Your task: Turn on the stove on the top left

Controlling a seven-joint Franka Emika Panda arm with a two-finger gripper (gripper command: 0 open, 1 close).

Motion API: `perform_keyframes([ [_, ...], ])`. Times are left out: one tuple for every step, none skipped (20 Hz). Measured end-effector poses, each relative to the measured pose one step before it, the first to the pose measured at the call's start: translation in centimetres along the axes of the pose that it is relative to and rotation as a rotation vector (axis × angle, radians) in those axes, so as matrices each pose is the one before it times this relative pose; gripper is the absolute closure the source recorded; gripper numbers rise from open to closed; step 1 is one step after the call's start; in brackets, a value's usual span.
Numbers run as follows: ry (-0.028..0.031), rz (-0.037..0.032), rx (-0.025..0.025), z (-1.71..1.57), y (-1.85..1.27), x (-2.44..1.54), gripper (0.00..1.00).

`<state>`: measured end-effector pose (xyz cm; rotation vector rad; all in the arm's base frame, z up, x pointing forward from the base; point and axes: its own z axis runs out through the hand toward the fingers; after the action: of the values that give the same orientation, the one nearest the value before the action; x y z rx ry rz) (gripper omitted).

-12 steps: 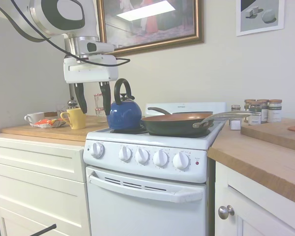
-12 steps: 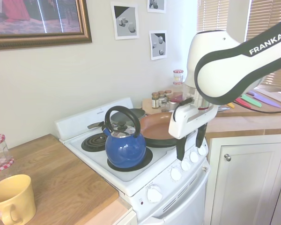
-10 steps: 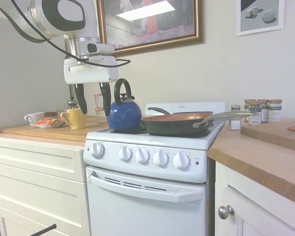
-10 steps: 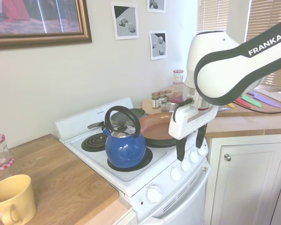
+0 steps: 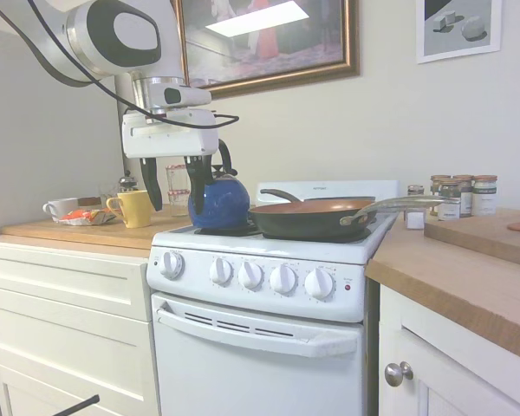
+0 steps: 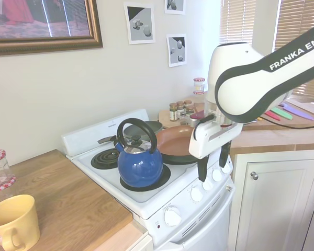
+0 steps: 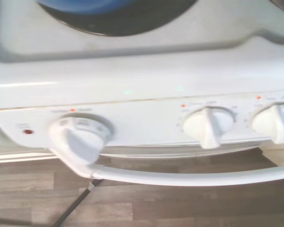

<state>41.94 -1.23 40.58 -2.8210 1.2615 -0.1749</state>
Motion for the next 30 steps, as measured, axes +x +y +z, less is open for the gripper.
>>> perform_keyframes([
  [-0.00299, 0.00533, -0.00284, 0.346, 0.163, 0.277, 0.00],
  [-0.00350, 0.00462, -0.00283, 0.365, 0.134, 0.254, 0.00],
  [-0.00498, 0.00411, -0.00282, 0.403, 0.142, 0.256, 1.00],
  [-0.00530, 0.00074, -0.00265, 0.422, 0.153, 0.274, 1.00],
  [-0.00499, -0.00207, -0.00265, 0.406, 0.117, 0.237, 1.00],
  [-0.00244, 0.00078, -0.00191, 0.399, 0.078, 0.229, 1.00],
  [0.00082, 0.00038, -0.00381, 0.385, 0.065, 0.213, 1.00],
  [0.00176, -0.00083, -0.00460, 0.388, 0.063, 0.204, 1.00],
  [0.00062, 0.00088, -0.00252, 0.317, 0.049, 0.168, 1.00],
  [-0.00119, 0.00259, -0.00228, 0.282, 0.070, 0.156, 1.00],
  [-0.00097, 0.00449, -0.00184, 0.219, 0.109, 0.183, 1.00],
  [0.00091, 0.00441, -0.00250, 0.178, 0.152, 0.219, 1.00],
  [0.00354, 0.00284, -0.00142, 0.144, 0.115, 0.238, 1.00],
  [-0.00025, 0.00377, -0.00324, 0.164, 0.127, 0.179, 1.00],
  [-0.00174, 0.00461, -0.00268, 0.151, 0.099, 0.188, 1.00],
  [-0.00242, 0.00355, -0.00282, 0.169, 0.063, 0.148, 1.00],
  [-0.00170, 0.00234, -0.00242, 0.135, 0.008, 0.122, 1.00],
  [-0.00159, 0.00209, -0.00355, 0.165, 0.031, 0.082, 1.00],
  [0.00060, 0.00176, -0.00560, 0.166, -0.017, 0.107, 1.00],
  [0.00191, 0.00147, -0.00688, 0.158, -0.018, 0.071, 1.00],
  [0.00143, 0.00128, -0.00661, 0.182, -0.028, 0.062, 1.00],
  [0.00291, 0.00256, -0.00676, 0.190, -0.022, 0.053, 1.00],
  [0.00269, 0.00353, -0.00544, 0.168, -0.045, 0.051, 1.00],
  [0.00461, 0.00238, -0.00581, 0.162, -0.057, 0.062, 1.00],
  [0.00396, 0.00176, -0.00313, 0.135, -0.097, 0.093, 1.00],
  [0.00416, 0.00152, -0.00187, 0.090, -0.096, 0.100, 1.00],
  [0.00301, 0.00243, -0.00178, 0.084, -0.061, 0.079, 1.00],
  [0.00080, 0.00254, -0.00157, 0.084, -0.037, 0.083, 1.00],
  [0.00122, 0.00173, -0.00194, 0.058, 0.007, 0.079, 1.00],
  [0.00335, 0.00223, -0.00352, 0.053, 0.045, 0.080, 1.00],
])
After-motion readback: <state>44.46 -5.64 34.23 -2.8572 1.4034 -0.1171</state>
